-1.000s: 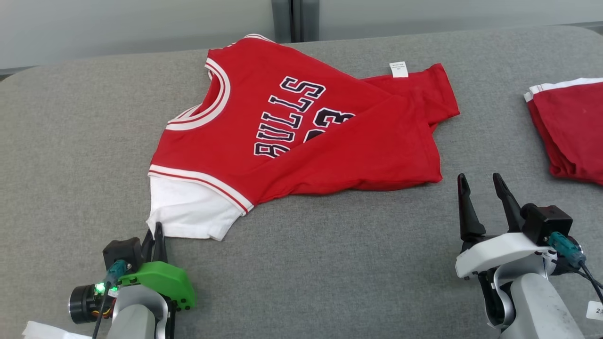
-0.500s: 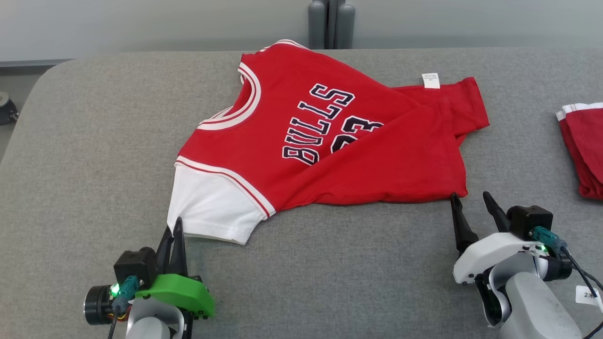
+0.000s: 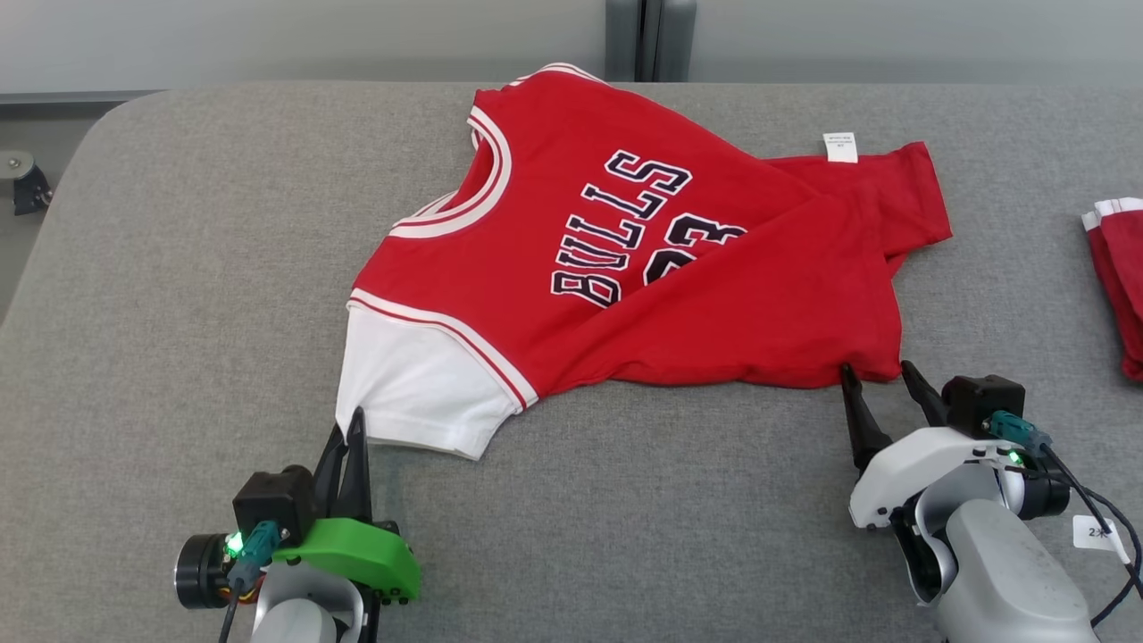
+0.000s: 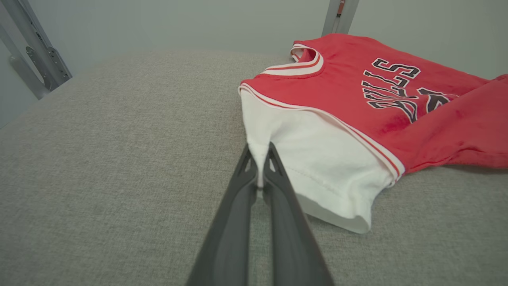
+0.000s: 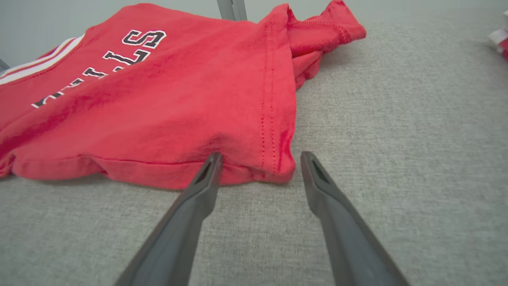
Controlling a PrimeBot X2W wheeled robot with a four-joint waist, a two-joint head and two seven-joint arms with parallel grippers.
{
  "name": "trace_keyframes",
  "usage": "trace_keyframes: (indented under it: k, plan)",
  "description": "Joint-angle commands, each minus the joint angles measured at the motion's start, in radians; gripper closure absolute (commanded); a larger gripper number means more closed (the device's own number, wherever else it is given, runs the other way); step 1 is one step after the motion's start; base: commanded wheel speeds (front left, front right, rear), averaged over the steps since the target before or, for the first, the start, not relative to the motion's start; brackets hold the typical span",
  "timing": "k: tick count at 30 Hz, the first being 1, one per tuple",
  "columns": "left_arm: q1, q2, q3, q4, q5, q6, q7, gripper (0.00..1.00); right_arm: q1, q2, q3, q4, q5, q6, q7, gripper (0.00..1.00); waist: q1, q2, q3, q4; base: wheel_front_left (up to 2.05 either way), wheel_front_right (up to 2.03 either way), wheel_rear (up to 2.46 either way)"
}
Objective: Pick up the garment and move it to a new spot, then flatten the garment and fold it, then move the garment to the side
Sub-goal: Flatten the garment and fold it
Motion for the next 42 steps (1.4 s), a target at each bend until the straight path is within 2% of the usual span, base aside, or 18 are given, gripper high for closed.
trace_keyframes:
  k: [1,2,4,12,19,24,30,36,42]
  plan:
    - [-0.008,0.003,0.0,-0.003,0.004,0.006,0.0,1.0,-0.016,-0.007,0.009,0.01,0.011,-0.002,-0.006,0.0,0.0,0.0,0.001,0.002,0.0,0.0,0.0]
    - [-0.008,0.003,0.0,-0.004,0.003,0.007,0.0,1.0,-0.018,-0.008,0.014,0.016,0.014,-0.002,-0.007,0.55,0.0,0.0,0.001,0.003,0.0,0.0,0.0]
    - [-0.009,0.003,0.001,-0.003,0.003,0.008,0.0,1.0,-0.021,-0.012,0.025,0.025,0.023,-0.002,-0.008,1.0,0.0,0.0,0.0,0.003,0.0,0.0,0.0]
    - [-0.002,0.003,0.028,-0.012,0.012,0.006,0.0,1.0,-0.005,-0.03,0.07,-0.03,0.036,-0.002,-0.008,1.0,0.0,0.0,-0.024,-0.011,0.0,0.0,0.0]
    - [-0.01,0.003,0.11,-0.194,-0.02,-0.008,0.0,1.0,-0.008,-0.093,0.157,-0.187,0.083,-0.002,0.002,1.0,0.0,0.0,-0.074,-0.048,0.0,0.0,0.0]
    - [-0.059,0.003,0.129,-0.274,-0.009,-0.038,0.0,1.0,-0.053,-0.163,0.188,-0.353,0.145,-0.002,0.071,1.0,0.0,0.0,-0.124,-0.072,0.0,0.0,0.0]
    - [-0.173,0.003,0.154,-0.313,-0.053,-0.06,0.0,1.0,-0.135,-0.223,0.179,-0.526,0.201,-0.002,0.187,1.0,0.0,0.0,-0.183,-0.092,0.0,0.0,0.0]
    - [-0.305,0.008,0.177,-0.352,-0.101,-0.061,0.031,1.0,-0.213,-0.243,0.162,-0.642,0.2,-0.002,0.282,1.0,0.0,0.0,-0.209,-0.104,0.0,0.0,0.0]
    - [-0.383,0.023,0.199,-0.426,-0.129,-0.045,0.084,1.0,-0.228,-0.213,0.124,-0.732,0.234,-0.002,0.362,1.0,0.0,0.0,-0.221,-0.113,0.0,0.0,0.0]
